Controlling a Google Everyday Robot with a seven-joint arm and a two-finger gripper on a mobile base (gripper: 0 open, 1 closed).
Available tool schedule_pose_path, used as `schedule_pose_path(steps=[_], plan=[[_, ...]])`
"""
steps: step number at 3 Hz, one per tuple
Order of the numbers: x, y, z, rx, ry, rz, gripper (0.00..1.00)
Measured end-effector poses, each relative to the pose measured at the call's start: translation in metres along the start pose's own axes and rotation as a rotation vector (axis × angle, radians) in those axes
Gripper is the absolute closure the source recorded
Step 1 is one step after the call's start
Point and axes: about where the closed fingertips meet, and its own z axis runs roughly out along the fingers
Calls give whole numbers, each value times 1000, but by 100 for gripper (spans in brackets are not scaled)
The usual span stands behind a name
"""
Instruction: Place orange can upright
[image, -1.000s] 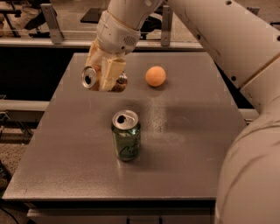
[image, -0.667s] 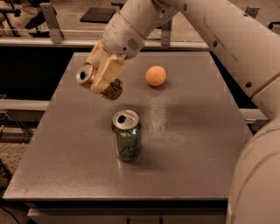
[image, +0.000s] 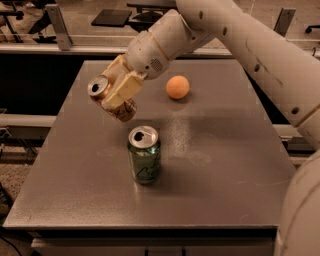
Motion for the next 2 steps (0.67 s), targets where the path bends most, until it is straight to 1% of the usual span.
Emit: schedule_pose_path(steps=[1,2], plan=[[10,-5,2,50,-121,-14,100],[17,-8,1,88,-217,-25,100]])
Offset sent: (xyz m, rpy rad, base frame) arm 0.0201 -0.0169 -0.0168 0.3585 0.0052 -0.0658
